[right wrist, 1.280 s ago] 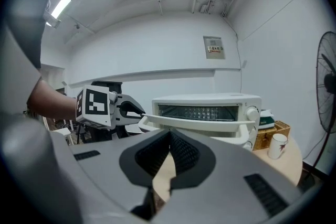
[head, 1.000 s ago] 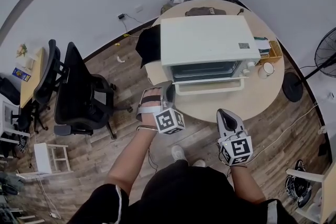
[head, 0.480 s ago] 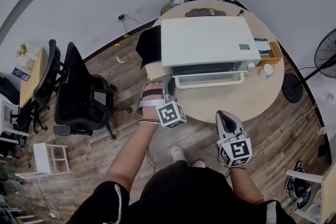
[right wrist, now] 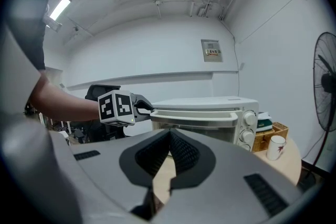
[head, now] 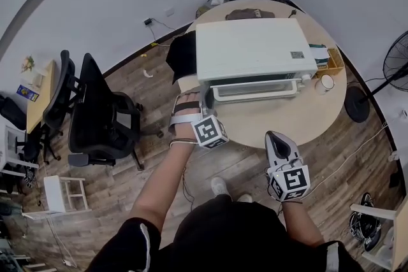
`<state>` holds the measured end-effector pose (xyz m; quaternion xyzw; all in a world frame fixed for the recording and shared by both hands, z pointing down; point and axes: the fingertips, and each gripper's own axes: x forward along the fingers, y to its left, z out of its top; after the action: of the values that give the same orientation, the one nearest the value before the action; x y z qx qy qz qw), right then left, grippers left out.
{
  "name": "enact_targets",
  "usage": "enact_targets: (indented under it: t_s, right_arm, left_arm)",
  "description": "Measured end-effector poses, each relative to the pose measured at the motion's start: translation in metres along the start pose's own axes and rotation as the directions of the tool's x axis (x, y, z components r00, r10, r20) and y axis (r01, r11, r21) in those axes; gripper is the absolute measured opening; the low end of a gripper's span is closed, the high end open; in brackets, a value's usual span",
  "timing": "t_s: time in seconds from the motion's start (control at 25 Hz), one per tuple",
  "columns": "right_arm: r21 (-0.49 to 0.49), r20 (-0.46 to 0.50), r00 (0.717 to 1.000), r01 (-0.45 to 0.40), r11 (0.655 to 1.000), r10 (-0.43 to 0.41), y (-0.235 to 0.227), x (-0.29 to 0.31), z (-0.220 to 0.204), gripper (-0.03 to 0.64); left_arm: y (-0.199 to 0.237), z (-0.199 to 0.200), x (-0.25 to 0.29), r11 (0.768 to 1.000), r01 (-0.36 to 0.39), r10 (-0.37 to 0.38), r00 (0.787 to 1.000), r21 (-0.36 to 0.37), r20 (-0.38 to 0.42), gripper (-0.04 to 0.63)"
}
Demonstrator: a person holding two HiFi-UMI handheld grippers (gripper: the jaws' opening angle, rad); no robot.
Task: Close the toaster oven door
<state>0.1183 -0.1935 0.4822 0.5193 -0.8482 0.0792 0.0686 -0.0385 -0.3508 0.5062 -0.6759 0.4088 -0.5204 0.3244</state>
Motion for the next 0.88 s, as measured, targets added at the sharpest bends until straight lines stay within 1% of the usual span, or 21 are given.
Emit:
enact_targets:
  t_s: [0.16,0.36,0.48,0.68,0.8,0.88]
  right_arm:
    - [0.03,-0.006,1.0,0.003,1.0,-0.003,-0.002,-0.002,-0.005,-0.003]
    - [0.015,-0.009,1.0,0.022,1.0,-0.022,-0.007,-0.007,-0.005,-0.003]
    - [0.015,-0.011,1.0,0.026,1.0,-0.026,-0.008,-0.009,-0.006,-0.003]
    - [-0.003,-0.025,0.999,0.028,1.0,-0.028,-0.004,-0.009,-0.009,-0.003]
    - [-0.006,-0.026,0.999,0.026,1.0,-0.026,-0.003,-0.01,-0.009,-0.003]
    - [-0.006,-0.025,0.999,0.023,1.0,-0.023,-0.002,-0.01,-0.01,-0.003]
  left_arm:
    - [0.004,-0.001,0.005,1.0,-0.016,0.016,1.0,-0.006,-0.006,0.084]
    - [0.007,-0.001,0.008,1.0,-0.017,0.016,1.0,-0.017,-0.01,0.087]
    - [0.008,-0.001,0.008,0.999,-0.03,0.03,1.0,-0.028,-0.009,0.087]
    - [0.011,-0.003,0.005,0.994,-0.055,0.057,0.998,-0.095,0.011,0.103]
    - [0.016,-0.003,-0.002,0.986,-0.09,0.095,0.995,-0.141,0.029,0.114]
    - [0.017,-0.004,-0.009,0.979,-0.097,0.106,0.994,-0.179,0.042,0.118]
